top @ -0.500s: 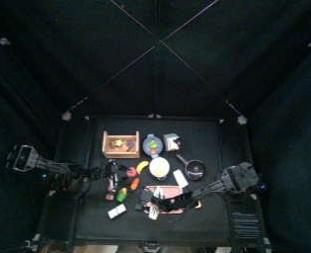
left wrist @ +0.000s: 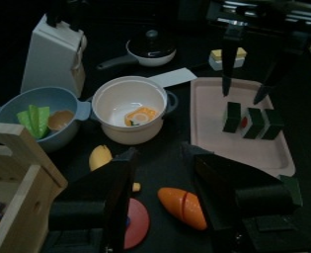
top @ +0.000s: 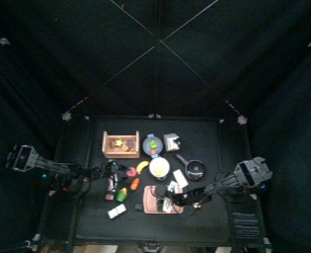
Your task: Grab sushi piece
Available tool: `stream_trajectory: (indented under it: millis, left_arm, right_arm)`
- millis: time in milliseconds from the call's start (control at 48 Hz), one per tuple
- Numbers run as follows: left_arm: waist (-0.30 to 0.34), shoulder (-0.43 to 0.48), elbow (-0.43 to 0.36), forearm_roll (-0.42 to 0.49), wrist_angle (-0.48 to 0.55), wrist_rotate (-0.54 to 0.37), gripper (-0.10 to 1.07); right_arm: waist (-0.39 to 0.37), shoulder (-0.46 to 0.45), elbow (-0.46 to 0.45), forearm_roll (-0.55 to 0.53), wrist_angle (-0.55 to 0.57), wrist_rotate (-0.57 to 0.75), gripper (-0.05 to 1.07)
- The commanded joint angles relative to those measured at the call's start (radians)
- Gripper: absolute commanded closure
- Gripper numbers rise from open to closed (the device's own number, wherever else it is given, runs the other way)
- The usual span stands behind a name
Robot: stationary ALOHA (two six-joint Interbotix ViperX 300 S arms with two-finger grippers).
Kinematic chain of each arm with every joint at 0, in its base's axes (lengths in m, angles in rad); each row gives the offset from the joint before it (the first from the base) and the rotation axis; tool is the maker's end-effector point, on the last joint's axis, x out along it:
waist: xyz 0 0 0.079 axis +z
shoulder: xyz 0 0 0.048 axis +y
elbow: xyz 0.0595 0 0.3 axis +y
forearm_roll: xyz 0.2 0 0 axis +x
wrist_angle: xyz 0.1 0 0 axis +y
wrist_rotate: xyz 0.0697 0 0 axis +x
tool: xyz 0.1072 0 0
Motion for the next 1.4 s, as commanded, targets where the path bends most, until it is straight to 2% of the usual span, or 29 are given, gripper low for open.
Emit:
stream_trajectory:
  millis: [0,729,1375]
  left_arm:
    - [0.002,-0.002,-0.009,0.002,-0.003,0.0,0.18]
    - [0.003,-0.003,-0.011,0.0,-0.003,0.002,0.18]
    - [0.008,-0.002,-0.006,0.0,-0.003,0.0,0.18]
  right_arm:
    - [-0.003,-0.046,0.011,-0.002,0.0,-0.002,0.21]
    - [-0.003,0.011,0.014,0.008,-0.005,-0.002,0.21]
    - [0.003,0.026,0.008,0.028,-0.006,-0.002,0.21]
